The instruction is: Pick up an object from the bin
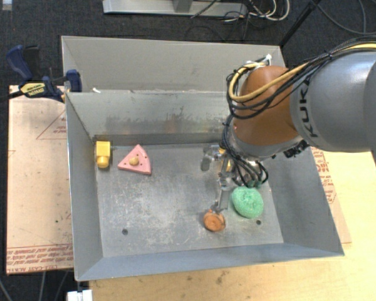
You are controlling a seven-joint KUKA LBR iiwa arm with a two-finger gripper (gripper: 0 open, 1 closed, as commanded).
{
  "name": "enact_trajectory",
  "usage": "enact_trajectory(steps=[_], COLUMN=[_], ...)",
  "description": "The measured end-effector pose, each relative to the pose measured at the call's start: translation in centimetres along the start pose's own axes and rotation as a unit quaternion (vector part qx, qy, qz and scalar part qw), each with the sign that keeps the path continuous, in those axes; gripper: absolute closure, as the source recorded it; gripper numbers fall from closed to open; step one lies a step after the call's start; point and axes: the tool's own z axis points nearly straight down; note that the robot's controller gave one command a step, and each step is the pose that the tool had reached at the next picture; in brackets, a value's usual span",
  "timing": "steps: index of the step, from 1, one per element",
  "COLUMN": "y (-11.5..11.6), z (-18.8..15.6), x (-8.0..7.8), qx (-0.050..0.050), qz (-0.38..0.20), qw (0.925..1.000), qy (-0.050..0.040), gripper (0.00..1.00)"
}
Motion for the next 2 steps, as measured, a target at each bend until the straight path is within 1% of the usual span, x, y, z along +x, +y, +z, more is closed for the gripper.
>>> enact_trajectory(steps=[1, 2], y=[0.0, -1.3], z=[-0.5, 1.3], x=[-0.2, 1.7], qx=[0.0, -0.001], qz=[0.0, -0.043], qw=[1.0, 0.999], qy=[-0.0037, -0.0091], gripper=[0.0, 0.0])
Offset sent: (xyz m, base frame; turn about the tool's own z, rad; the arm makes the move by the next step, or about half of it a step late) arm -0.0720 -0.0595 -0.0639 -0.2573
